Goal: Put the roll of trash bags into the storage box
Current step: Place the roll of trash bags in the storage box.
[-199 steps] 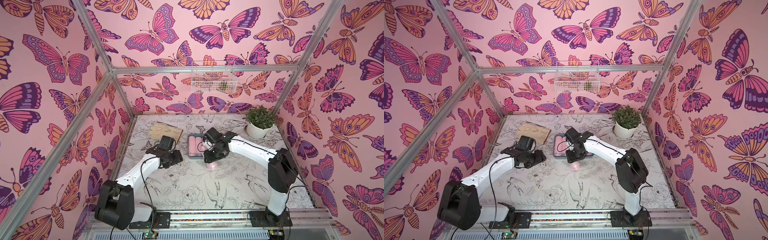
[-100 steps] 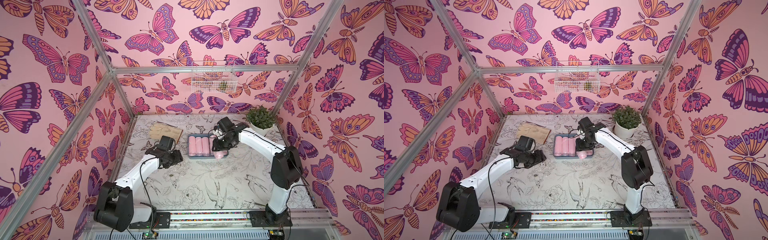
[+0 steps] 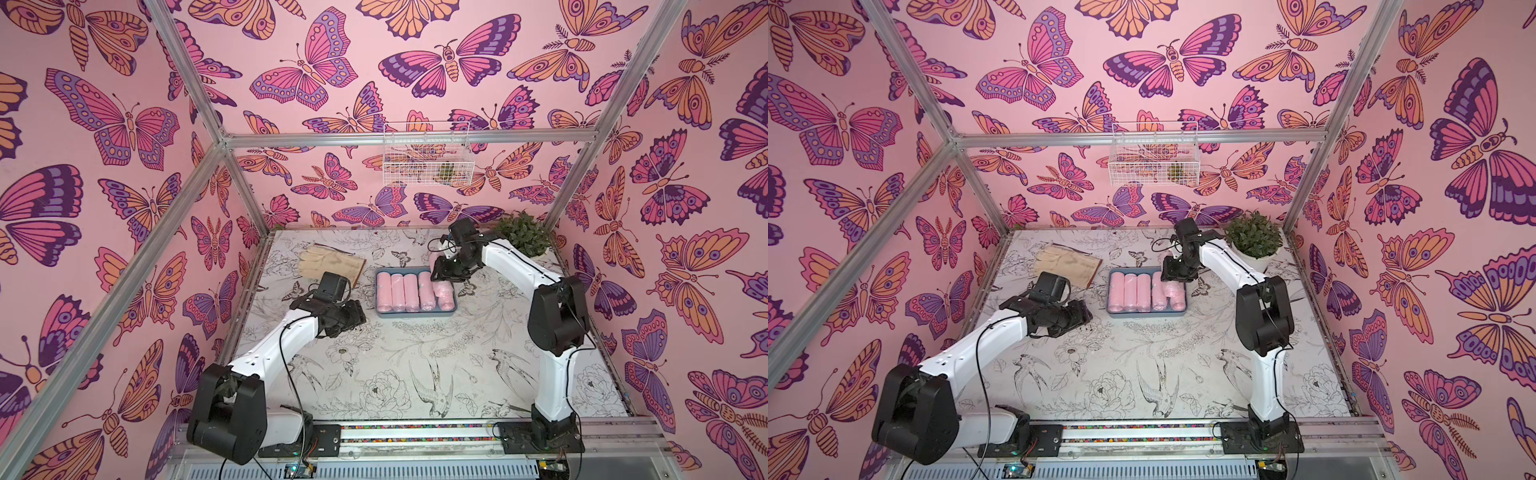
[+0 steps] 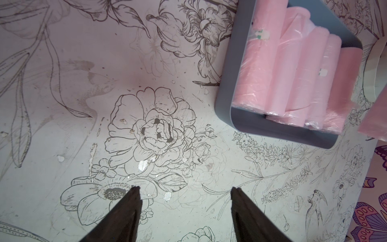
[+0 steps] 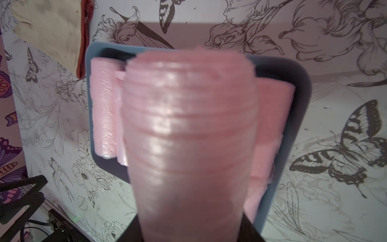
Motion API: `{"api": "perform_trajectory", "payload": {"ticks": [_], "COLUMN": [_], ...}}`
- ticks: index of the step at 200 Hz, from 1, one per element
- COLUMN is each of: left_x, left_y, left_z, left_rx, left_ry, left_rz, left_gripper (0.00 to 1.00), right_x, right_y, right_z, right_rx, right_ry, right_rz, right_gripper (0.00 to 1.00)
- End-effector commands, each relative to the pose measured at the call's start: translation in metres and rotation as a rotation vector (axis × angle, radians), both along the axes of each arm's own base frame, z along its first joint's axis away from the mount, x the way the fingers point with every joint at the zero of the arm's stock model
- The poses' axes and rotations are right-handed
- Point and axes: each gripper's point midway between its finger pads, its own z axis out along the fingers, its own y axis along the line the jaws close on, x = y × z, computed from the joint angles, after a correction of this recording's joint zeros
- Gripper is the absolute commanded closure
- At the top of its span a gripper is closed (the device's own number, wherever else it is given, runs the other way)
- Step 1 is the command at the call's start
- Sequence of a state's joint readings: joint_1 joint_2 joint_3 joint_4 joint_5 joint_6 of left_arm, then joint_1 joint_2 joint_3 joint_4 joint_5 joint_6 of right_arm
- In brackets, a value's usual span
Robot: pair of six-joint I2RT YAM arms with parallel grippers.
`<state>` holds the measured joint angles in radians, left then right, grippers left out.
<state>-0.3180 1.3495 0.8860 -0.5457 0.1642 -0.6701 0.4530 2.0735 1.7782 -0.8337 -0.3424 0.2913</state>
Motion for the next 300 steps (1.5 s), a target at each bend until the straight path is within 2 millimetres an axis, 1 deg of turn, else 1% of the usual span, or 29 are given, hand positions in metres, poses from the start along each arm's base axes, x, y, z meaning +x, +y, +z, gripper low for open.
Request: {"api": "perform_trajectory", "payload": {"ticks": [1, 18, 32, 67, 85, 112, 128, 155, 182, 213, 240, 253, 267, 283, 300], "left_x": [0.008, 0.009, 0.01, 0.009, 0.009, 0.008, 0.008, 0.007, 0.006, 0.005, 0.006, 0.006, 0.007, 0.007, 0.006], "left_y": [0.001, 0.002, 0.002, 0.002, 0.002, 0.002, 0.002, 0.002, 0.003, 0.003, 0.003, 0.002, 0.002, 0.001, 0.001], "left_z": [0.002, 0.002, 0.001, -0.001, -0.002, -0.001, -0.002, -0.002, 0.0, 0.0, -0.001, -0.001, -0.001, -0.001, -0.001], "left_rx": [0.007, 0.013, 0.014, 0.015, 0.015, 0.015, 0.013, 0.01, 0.011, 0.009, 0.007, 0.006, 0.004, 0.003, 0.002], "left_ry": [-0.012, -0.011, -0.011, -0.002, -0.002, -0.002, -0.001, 0.001, -0.005, -0.006, -0.003, -0.001, 0.0, 0.001, 0.001], "left_rz": [0.004, 0.003, 0.001, 0.003, 0.004, 0.005, 0.007, 0.006, 0.007, 0.01, 0.012, 0.011, 0.01, 0.009, 0.009], "left_gripper": [0.28, 0.28, 0.28, 0.28, 0.28, 0.28, 0.28, 0.28, 0.28, 0.28, 0.28, 0.28, 0.28, 0.28, 0.28], "right_x": [0.005, 0.007, 0.005, 0.003, 0.001, -0.002, -0.003, -0.007, -0.01, -0.011, -0.005, -0.002, 0.002, 0.006, 0.01], "right_y": [0.008, 0.008, 0.008, 0.005, 0.004, 0.002, 0.0, -0.005, -0.009, -0.022, -0.029, -0.027, -0.022, -0.016, -0.01], "right_z": [0.003, -0.004, -0.013, -0.028, -0.03, -0.028, -0.028, -0.025, -0.017, 0.002, 0.024, 0.029, 0.031, 0.028, 0.022], "right_rx": [0.026, 0.021, 0.01, -0.011, -0.013, -0.016, -0.029, -0.037, -0.047, -0.079, -0.074, -0.061, -0.037, -0.012, 0.012], "right_ry": [0.01, 0.021, 0.042, 0.073, 0.085, 0.079, 0.08, 0.078, 0.067, 0.023, -0.028, -0.046, -0.058, -0.058, -0.056], "right_rz": [-0.005, -0.01, -0.01, -0.014, -0.014, -0.013, -0.009, -0.008, -0.004, -0.003, -0.015, -0.009, 0.001, 0.003, 0.006], "right_gripper": [0.54, 0.54, 0.54, 0.53, 0.52, 0.5, 0.48, 0.42, 0.39, 0.36, 0.36, 0.39, 0.45, 0.53, 0.6]}}
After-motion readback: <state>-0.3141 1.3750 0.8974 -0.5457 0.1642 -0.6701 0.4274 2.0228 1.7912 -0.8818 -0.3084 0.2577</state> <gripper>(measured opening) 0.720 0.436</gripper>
